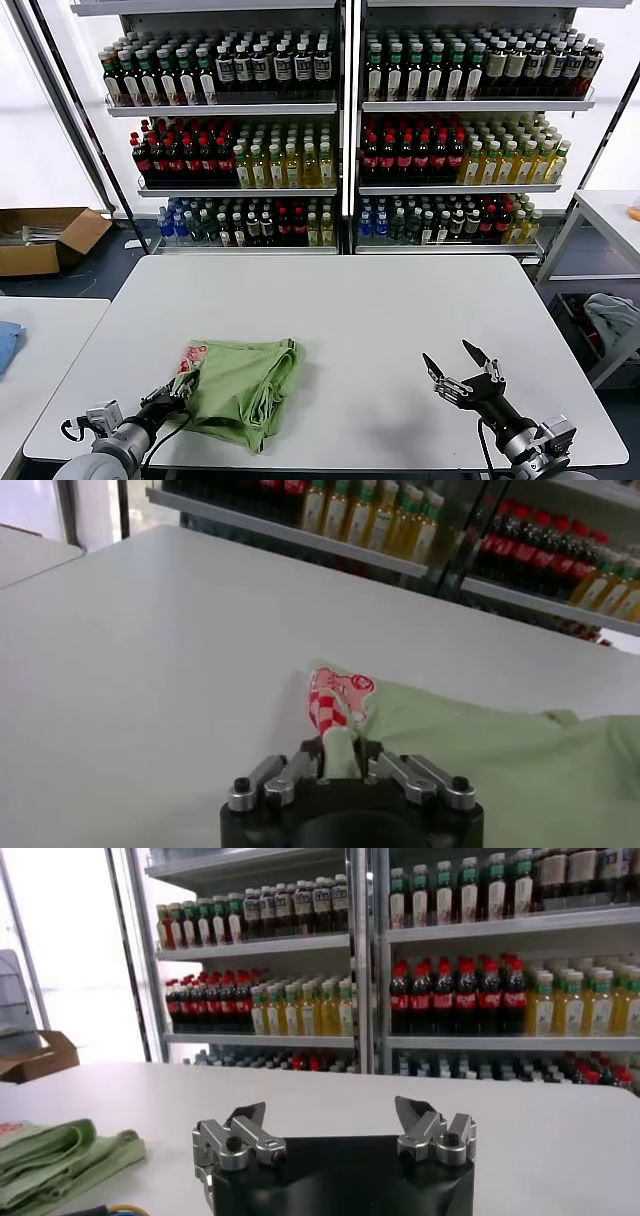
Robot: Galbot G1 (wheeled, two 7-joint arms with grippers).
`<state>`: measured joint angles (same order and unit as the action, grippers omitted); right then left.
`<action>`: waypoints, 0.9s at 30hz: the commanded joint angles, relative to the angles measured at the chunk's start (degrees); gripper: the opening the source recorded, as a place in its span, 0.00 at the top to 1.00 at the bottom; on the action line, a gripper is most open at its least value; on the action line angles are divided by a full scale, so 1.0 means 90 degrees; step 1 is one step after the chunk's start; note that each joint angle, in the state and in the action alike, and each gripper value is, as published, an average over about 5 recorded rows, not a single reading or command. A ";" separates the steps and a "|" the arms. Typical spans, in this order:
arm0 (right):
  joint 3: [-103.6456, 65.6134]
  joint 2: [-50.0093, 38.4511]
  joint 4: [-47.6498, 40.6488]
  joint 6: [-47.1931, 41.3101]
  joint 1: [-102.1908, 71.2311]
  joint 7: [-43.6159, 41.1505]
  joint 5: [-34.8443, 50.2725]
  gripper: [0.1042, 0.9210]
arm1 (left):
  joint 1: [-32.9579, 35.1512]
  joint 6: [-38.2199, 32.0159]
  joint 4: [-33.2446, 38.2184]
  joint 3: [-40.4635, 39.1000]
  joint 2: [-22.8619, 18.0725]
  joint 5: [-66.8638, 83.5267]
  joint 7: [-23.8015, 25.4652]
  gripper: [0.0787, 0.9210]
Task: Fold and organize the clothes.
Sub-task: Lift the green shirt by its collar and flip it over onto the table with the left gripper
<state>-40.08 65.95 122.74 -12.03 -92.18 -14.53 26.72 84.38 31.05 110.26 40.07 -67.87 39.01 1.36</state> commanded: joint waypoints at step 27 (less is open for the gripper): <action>0.0002 0.0195 -0.0109 0.0193 0.0011 -0.0192 0.0065 0.12 | 0.0479 0.0029 0.0157 0.3831 0.1937 0.1495 -0.0622 0.96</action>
<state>-39.50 67.57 121.59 -10.74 -91.46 -15.92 27.16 88.28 30.72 109.57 65.80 -57.72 49.04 -2.66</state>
